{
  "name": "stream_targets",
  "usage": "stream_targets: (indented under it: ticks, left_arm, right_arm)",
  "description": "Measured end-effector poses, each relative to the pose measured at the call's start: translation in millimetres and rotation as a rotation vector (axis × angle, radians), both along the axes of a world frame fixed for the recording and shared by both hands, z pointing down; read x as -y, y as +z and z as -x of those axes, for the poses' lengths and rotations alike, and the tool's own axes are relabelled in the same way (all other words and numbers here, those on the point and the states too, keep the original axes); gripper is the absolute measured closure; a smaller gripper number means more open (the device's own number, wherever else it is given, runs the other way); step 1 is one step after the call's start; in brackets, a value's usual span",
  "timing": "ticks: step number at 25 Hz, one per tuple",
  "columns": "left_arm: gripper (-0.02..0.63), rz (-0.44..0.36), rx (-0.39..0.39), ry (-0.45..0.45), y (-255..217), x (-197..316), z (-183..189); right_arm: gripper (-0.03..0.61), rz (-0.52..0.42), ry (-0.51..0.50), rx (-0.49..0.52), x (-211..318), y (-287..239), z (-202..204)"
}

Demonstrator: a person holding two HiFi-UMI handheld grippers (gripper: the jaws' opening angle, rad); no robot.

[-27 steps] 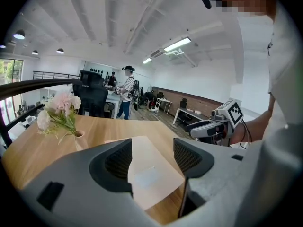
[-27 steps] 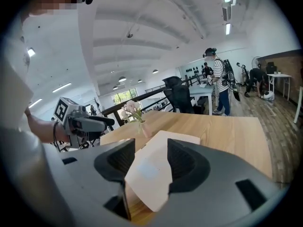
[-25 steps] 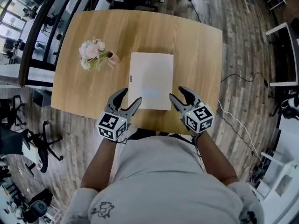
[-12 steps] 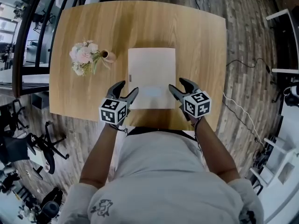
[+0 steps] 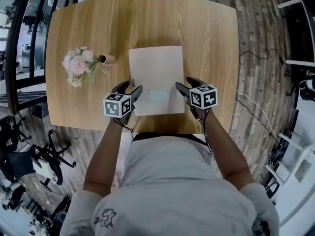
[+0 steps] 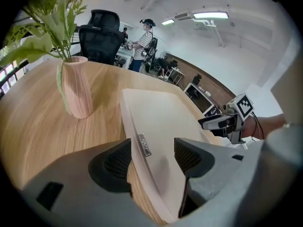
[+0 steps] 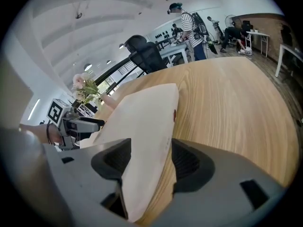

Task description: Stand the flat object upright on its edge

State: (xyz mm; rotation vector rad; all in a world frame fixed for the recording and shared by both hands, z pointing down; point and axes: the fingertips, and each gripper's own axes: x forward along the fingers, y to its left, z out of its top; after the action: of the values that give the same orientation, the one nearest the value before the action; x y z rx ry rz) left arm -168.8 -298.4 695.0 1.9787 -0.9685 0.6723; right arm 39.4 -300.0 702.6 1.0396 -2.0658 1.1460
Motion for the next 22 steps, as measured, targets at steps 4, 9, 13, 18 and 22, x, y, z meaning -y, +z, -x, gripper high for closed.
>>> stream_targets:
  ticks: [4, 9, 13, 18, 22]
  left_arm:
    - [0.341, 0.073, -0.056, -0.029, 15, 1, -2]
    - [0.341, 0.115, -0.058, -0.002, 25, -1, -6]
    - [0.341, 0.113, -0.062, -0.001, 28, 1, -6]
    - [0.341, 0.104, -0.05, -0.005, 27, 1, -8]
    - [0.344, 0.087, -0.039, -0.017, 25, 3, -9]
  right_arm:
    - [0.302, 0.036, 0.002, 0.013, 0, 9, 1]
    - [0.309, 0.072, 0.008, 0.045, -1, 15, 3]
    - [0.333, 0.076, -0.001, 0.055, -1, 19, 7]
    - [0.344, 0.087, -0.007, 0.058, -1, 18, 5]
    - [0.35, 0.09, -0.01, 0.046, 0, 15, 6]
